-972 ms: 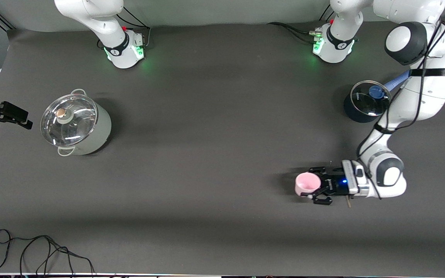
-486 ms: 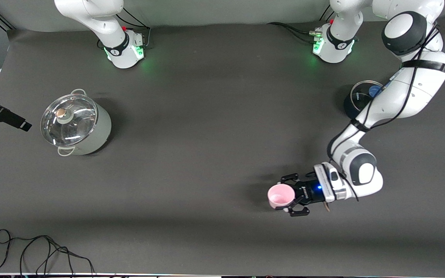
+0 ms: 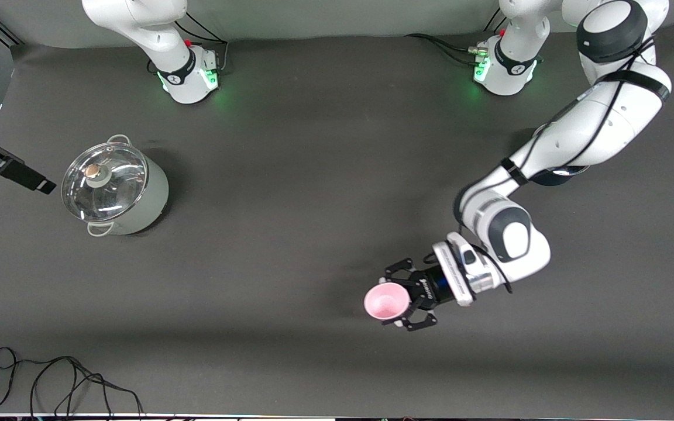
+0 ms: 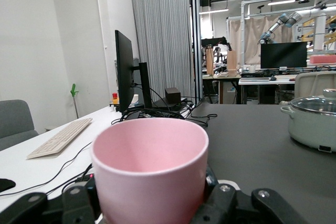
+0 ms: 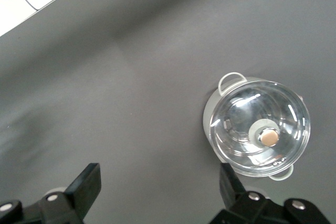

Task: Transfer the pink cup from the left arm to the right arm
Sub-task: 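Carry the pink cup with the left gripper toward the right gripper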

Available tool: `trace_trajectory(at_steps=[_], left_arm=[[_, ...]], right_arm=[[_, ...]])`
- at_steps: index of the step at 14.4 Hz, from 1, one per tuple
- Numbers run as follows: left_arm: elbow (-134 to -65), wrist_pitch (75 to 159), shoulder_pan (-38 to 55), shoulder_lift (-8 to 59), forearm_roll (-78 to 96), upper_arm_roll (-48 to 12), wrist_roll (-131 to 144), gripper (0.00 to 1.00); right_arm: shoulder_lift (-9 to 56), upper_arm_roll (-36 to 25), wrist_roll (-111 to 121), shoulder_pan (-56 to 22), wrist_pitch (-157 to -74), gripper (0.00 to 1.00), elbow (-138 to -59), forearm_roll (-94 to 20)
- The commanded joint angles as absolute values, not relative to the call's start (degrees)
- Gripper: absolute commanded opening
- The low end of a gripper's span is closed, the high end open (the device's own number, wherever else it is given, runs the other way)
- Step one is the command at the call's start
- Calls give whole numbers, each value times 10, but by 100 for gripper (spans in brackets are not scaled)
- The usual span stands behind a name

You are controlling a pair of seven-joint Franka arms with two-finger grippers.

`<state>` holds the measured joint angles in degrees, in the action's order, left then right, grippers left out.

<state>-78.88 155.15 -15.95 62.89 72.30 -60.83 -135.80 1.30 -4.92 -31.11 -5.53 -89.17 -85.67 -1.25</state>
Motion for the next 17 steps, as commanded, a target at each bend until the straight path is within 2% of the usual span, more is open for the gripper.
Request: trace_trajectory(at_steps=[1,4,9,13,17], left_arm=[[-795,1664,-131,611,733,-655,-1327,0],[-789,1767,-79,587,730,-672,-1227,0],[-750,1870,2,566,729,-691,-1164,0],[-697,1931,80,558,729,-690,-1150,0],[-693,1957,109,540,729,-690,-1118,0]], right_arm=[[8,-54,-326,-79,-880,100,-839,-20],[14,-52,-324,-89,-853,100,-811,-21],[11,-50,-327,-108,-848,100,-802,-25],[24,-51,-427,-179,-847,100,-772,-24],[40,-51,-542,-237,-842,100,-745,-25]])
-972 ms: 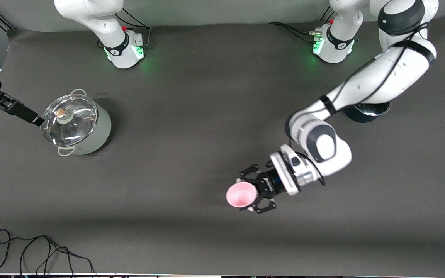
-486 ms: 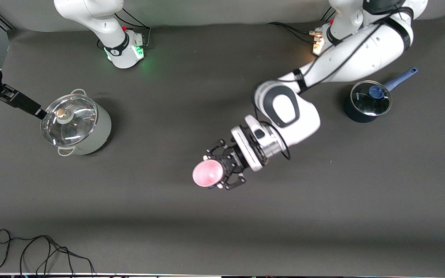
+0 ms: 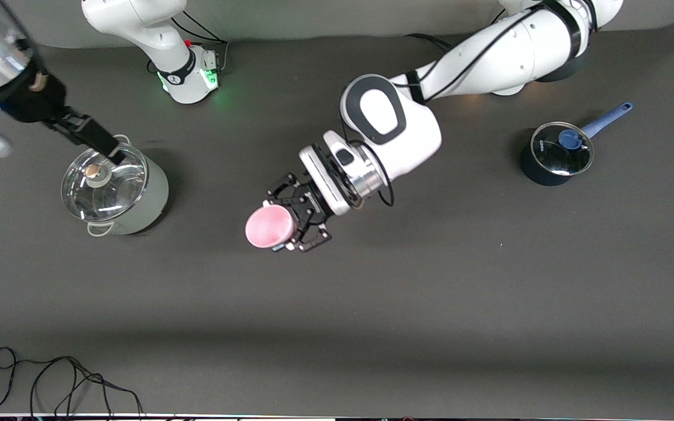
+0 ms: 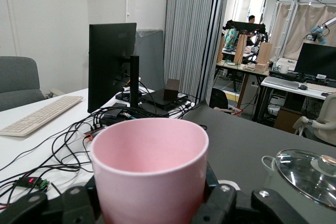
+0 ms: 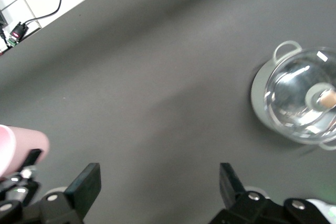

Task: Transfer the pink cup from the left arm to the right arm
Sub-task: 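Carry the pink cup with the left gripper toward the right gripper, then lower the right gripper onto the cup rim while the left gripper holds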

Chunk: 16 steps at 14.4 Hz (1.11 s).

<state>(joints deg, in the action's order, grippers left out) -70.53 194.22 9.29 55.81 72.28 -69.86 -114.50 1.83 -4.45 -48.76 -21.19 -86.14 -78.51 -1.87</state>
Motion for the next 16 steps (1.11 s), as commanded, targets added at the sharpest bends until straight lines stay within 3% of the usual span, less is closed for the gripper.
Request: trace_trajectory(at_steps=[1,8,12,16], left_arm=[[-693,1957,115,534,729,-688,-1106,0],[-691,1987,134,525,728,-688,-1105,0],[-690,1988,137,525,728,-688,-1104,0],[-688,1988,137,525,728,-689,-1104,0]], right_arm=[[51,-51,-565,-250,-825,100,-730,-25],[159,-48,-649,-312,-718,100,-571,-33],[194,-41,-678,-312,-729,100,-518,-35],[216,-41,-678,-311,-779,100,-518,-35]])
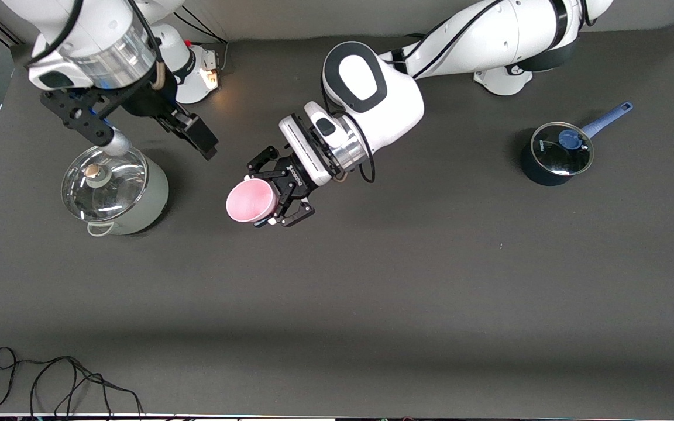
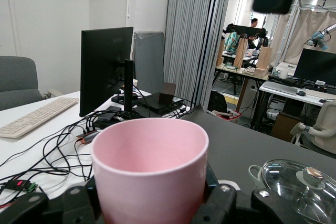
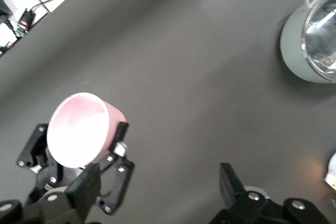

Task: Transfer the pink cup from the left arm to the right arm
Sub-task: 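Lower the right gripper onto the cup rim while the left gripper holds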

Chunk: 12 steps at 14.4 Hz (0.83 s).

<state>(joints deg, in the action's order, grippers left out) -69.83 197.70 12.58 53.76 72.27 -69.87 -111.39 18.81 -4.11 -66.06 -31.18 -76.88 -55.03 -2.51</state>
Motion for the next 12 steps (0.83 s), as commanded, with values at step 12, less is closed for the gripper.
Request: trace_trajectory(at_steps=[12], left_arm=[[-679,1987,140,525,728,-689,-1103,0]], right_arm=[[276,-39,-677,-312,-833,100,-519,-36]])
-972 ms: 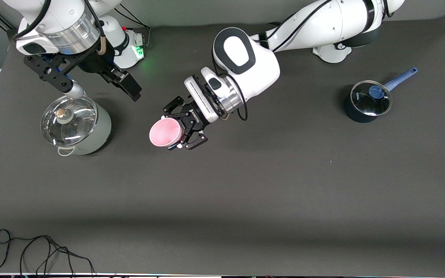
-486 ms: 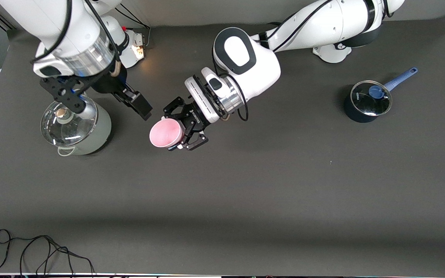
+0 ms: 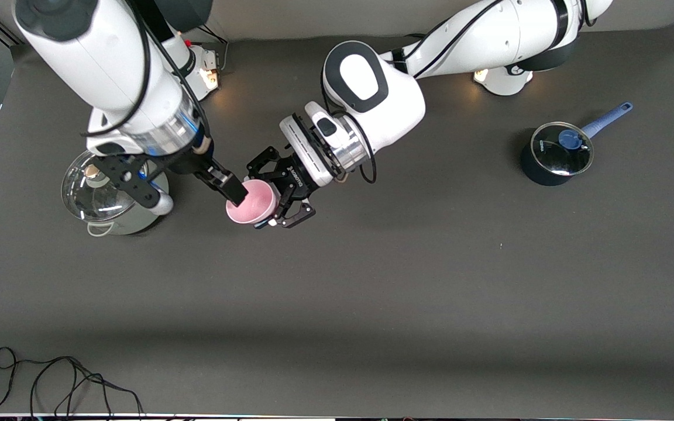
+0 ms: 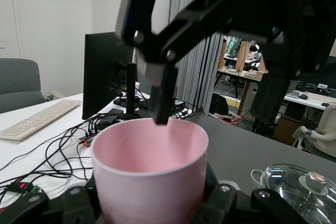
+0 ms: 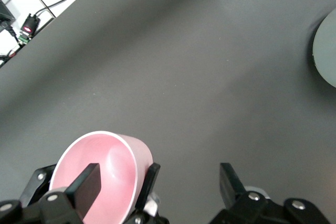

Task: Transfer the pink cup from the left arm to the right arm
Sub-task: 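Lower the right gripper onto the cup rim while the left gripper holds, then close the right gripper on the cup rim and open the left gripper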

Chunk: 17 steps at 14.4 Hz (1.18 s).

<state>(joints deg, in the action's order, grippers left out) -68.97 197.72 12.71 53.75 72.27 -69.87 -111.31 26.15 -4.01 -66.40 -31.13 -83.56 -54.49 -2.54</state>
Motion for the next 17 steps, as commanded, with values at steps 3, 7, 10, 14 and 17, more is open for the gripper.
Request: trace_trajectory(at_steps=[3,7,10,14,17], left_arm=[[-679,1987,140,525,728,-689,-1103,0],[-679,1987,140,524,728,-689,-1103,0],[-679,1987,140,523,728,-689,-1103,0],[-679,1987,140,524,727,-689,-1103,0],[-679,1987,139,524,727,-688,-1103,0]], right_arm=[[272,-33,-677,-313,-816,99,-521,-35],[270,-33,-677,-315,-810,98,-521,-33],[270,-33,-677,-316,-809,79,-521,-33],[270,-33,-678,-316,-799,22,-520,-33],[269,-33,-678,-316,-794,0,-520,-33]])
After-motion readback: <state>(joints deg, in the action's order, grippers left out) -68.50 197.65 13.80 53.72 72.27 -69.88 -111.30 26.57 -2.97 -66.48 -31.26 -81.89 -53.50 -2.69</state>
